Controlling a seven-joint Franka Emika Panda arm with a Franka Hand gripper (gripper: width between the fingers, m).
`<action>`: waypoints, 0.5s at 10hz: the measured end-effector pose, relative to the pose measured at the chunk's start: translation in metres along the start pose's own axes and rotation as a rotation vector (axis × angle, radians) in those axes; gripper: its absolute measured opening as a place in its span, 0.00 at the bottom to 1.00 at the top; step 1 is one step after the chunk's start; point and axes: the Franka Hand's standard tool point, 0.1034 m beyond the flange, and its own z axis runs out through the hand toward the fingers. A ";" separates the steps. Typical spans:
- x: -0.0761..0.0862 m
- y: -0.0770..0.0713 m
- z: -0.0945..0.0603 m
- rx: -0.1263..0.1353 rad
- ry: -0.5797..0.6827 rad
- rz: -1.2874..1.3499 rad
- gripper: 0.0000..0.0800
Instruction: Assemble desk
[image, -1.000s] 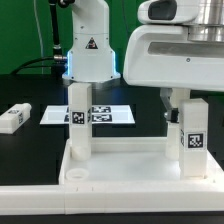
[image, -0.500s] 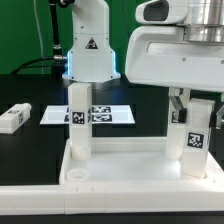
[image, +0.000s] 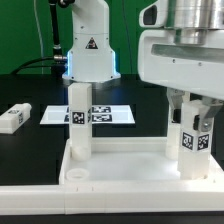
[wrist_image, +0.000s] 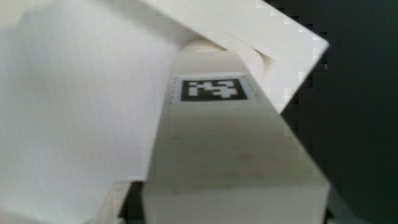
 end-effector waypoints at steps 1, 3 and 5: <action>0.000 0.001 0.000 0.004 -0.017 0.119 0.36; 0.000 0.004 0.000 0.014 -0.024 0.296 0.37; -0.001 0.005 0.000 0.010 -0.026 0.353 0.37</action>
Offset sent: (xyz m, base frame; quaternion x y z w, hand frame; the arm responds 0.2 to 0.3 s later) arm 0.0005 0.0024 -0.0068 0.0212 -0.0006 0.1596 0.9870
